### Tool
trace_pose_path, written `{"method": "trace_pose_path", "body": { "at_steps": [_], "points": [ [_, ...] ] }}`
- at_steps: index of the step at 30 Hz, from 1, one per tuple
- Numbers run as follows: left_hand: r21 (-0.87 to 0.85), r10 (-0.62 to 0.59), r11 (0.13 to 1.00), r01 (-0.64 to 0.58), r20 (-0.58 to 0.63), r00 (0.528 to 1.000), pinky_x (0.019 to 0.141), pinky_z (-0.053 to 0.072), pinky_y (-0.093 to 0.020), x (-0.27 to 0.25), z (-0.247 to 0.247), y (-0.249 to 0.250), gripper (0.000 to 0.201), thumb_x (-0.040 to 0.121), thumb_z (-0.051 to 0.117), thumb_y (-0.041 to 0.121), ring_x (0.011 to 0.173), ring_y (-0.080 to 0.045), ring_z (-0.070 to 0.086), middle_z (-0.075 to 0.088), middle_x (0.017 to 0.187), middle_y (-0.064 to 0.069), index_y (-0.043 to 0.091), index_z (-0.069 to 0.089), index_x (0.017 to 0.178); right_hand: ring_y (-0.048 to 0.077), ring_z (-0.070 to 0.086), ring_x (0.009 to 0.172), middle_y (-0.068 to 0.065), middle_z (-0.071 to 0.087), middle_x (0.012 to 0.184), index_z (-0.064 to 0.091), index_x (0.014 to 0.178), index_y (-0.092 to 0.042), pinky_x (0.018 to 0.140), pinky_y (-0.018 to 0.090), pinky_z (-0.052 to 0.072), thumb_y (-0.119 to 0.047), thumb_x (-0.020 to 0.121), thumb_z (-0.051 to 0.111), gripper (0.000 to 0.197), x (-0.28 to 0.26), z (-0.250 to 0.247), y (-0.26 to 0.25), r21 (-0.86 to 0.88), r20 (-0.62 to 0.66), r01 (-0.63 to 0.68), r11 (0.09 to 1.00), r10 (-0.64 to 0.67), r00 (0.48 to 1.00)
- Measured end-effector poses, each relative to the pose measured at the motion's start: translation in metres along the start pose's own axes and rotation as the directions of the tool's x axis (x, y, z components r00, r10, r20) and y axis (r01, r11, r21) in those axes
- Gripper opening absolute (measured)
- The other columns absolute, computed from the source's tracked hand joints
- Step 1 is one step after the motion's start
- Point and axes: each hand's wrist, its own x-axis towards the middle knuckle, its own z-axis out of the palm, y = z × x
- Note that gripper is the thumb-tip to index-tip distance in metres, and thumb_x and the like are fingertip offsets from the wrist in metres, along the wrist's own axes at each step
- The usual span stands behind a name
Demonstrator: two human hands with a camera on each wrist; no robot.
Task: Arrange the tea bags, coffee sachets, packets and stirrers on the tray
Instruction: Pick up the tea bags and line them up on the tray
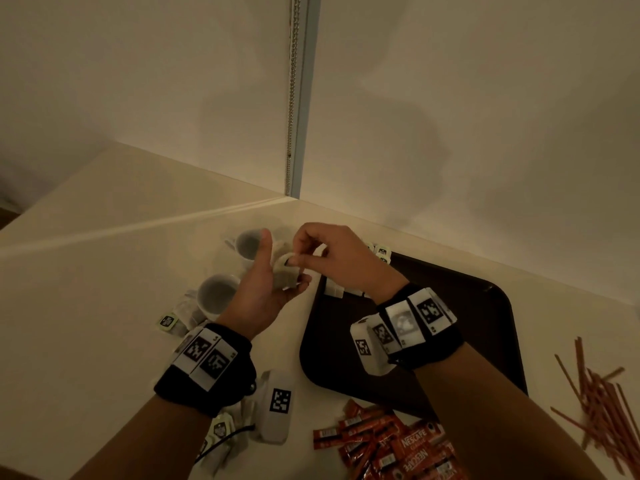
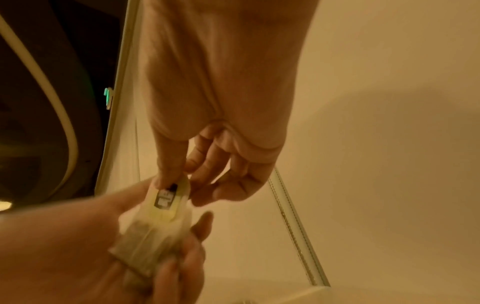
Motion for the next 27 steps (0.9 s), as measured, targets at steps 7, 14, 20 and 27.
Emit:
{"method": "trace_pose_path", "body": {
  "at_steps": [7,14,20,27],
  "points": [
    [0.016,0.262,0.963,-0.268,0.169,0.950,0.085,0.053,-0.032,-0.004,-0.002,0.018,0.015,0.072,0.076,0.024,0.106,-0.032,0.059,0.068,0.096,-0.008,0.018,0.071,0.085,-0.002,0.061,0.064,-0.004,0.068,0.072,0.069,0.090,-0.011,0.064,0.008,0.043,-0.012,0.079,0.074,0.011,0.005,-0.038,-0.044,-0.015,-0.098,0.074,0.997,-0.075,0.992],
    [0.090,0.369,0.915,-0.395,0.214,0.904,0.079,0.051,-0.029,-0.008,0.018,0.027,0.037,0.067,0.074,0.013,0.089,-0.021,0.064,0.068,0.091,-0.011,-0.002,0.064,0.100,0.004,0.061,0.061,-0.002,0.067,0.071,0.072,0.085,-0.011,0.062,0.014,0.047,-0.013,0.078,0.075,0.008,0.004,-0.048,-0.067,-0.094,-0.142,0.130,0.987,-0.142,0.980],
    [0.135,0.330,0.926,-0.354,0.171,0.928,0.057,0.045,-0.020,-0.015,0.022,0.031,0.028,0.073,0.075,0.015,0.081,-0.020,0.064,0.067,0.084,-0.007,0.005,0.063,0.096,0.014,0.063,0.065,0.000,0.066,0.072,0.070,0.084,-0.010,0.065,0.027,0.054,-0.011,0.079,0.073,0.006,-0.003,-0.048,-0.059,-0.052,-0.179,0.133,0.990,-0.140,0.974],
    [0.302,0.278,0.903,-0.305,0.131,0.952,0.053,0.045,-0.018,-0.014,0.011,0.022,0.004,0.083,0.066,0.013,0.059,-0.014,0.060,0.067,0.070,-0.002,0.011,0.068,0.082,0.008,0.061,0.066,-0.001,0.068,0.072,0.067,0.082,-0.013,0.061,0.017,0.048,-0.010,0.080,0.072,0.006,-0.014,-0.047,-0.040,0.050,-0.296,0.077,0.996,-0.059,0.953]
  ]
}}
